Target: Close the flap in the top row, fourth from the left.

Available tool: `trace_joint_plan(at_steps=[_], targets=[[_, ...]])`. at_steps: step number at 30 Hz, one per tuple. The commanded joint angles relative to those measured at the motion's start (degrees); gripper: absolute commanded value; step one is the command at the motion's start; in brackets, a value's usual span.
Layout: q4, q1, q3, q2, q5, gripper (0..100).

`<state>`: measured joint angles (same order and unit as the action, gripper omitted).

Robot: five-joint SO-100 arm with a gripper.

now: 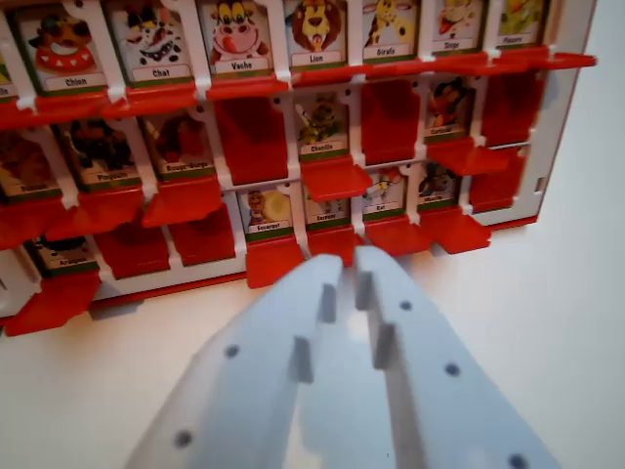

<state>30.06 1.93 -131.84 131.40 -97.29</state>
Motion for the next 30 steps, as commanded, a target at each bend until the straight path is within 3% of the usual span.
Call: trace_joint_plan(at_steps=[1,13,30], targets=[[-4.83,0.70,9.14,-6.94,0.62,1],[-9.67,3.60,18.81,-22.85,0.97,1],[-14.41,4.66,20.92,-31.82,1.32,1]])
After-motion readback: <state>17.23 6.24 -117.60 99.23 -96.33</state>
